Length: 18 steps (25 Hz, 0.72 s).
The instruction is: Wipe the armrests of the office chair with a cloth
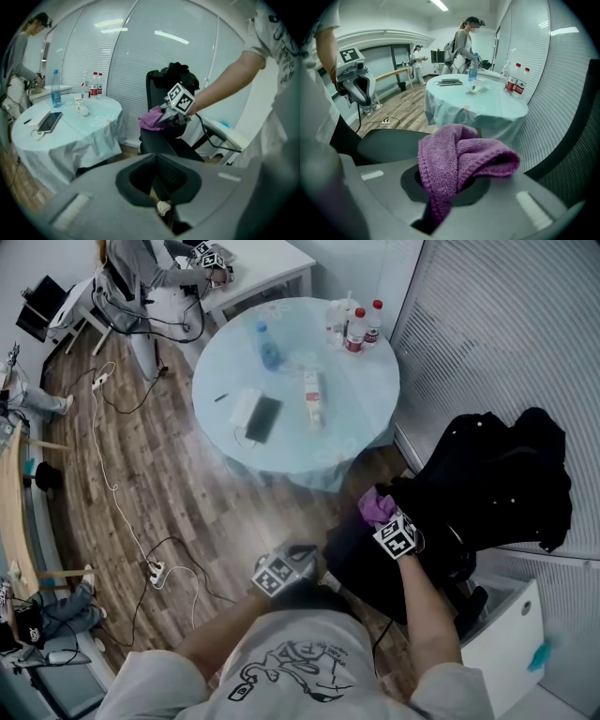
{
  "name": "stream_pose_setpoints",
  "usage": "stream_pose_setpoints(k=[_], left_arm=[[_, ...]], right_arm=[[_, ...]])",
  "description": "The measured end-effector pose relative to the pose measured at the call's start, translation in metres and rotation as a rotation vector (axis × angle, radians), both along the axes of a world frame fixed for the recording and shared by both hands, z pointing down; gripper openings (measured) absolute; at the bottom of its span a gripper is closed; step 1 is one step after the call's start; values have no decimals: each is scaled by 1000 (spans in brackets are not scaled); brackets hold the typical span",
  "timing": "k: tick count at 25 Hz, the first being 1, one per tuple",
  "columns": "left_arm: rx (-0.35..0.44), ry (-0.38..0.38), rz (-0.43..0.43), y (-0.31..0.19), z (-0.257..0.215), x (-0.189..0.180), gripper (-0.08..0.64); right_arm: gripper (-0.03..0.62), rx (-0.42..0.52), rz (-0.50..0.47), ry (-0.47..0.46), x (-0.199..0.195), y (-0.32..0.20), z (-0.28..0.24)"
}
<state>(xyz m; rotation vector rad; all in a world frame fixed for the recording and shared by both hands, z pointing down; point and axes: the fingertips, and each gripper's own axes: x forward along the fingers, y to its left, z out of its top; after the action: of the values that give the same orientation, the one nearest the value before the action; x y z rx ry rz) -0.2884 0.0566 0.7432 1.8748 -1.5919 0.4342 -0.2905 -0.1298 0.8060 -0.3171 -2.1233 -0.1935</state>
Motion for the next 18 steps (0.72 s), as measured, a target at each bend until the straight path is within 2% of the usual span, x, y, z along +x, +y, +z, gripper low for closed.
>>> stream_pose_setpoints(k=[6, 10, 14, 18], left_arm=[[8, -2, -8, -1, -9, -5, 0], [39, 9, -36, -7, -24, -11, 0], [137, 37, -80, -19, -72, -19, 0], [242, 41, -108, -31, -128, -27, 0]], right_arm=[[29, -88, 136, -48, 3, 1, -6], [29, -87, 180, -130, 0, 3, -30], [29, -103, 222, -246, -10, 11, -77], [29, -116, 224, -357, -14, 29, -128]])
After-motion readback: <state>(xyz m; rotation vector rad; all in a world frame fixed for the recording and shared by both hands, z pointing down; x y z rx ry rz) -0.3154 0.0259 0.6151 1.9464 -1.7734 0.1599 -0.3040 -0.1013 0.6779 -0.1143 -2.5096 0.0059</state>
